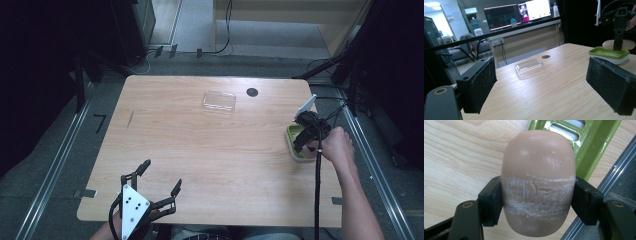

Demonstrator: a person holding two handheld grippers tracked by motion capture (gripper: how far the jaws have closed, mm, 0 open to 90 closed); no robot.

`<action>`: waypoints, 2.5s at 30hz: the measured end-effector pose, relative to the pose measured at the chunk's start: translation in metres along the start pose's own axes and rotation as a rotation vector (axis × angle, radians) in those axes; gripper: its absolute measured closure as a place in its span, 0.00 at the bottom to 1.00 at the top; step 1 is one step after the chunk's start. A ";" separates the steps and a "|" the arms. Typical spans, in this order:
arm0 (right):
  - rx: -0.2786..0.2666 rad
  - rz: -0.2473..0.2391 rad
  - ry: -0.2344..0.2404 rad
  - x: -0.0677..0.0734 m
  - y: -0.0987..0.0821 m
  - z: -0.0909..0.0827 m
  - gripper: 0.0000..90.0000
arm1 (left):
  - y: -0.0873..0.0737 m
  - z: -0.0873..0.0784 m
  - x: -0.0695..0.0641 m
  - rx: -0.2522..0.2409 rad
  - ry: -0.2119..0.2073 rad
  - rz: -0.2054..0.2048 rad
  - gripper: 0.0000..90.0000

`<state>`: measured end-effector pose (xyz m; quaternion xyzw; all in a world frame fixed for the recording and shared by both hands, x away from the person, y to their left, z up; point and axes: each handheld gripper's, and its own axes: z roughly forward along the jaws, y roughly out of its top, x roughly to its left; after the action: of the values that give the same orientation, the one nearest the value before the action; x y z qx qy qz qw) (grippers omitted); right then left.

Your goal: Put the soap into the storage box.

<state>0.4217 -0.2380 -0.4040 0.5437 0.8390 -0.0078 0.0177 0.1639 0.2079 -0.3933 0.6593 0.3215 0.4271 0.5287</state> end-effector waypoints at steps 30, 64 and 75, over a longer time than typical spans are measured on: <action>-0.019 0.091 0.020 -0.022 0.020 0.013 0.37 | 0.000 0.000 0.000 0.001 0.000 0.000 0.11; -0.061 0.193 0.052 -0.035 0.024 0.032 0.37 | 0.000 0.000 0.000 -0.001 -0.001 -0.001 0.11; -0.062 0.199 0.049 -0.035 0.026 0.036 0.37 | 0.000 0.000 0.000 0.000 0.000 -0.001 0.11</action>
<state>0.4600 -0.2606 -0.4382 0.6236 0.7809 0.0333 0.0149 0.1641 0.2081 -0.3934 0.6591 0.3217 0.4269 0.5290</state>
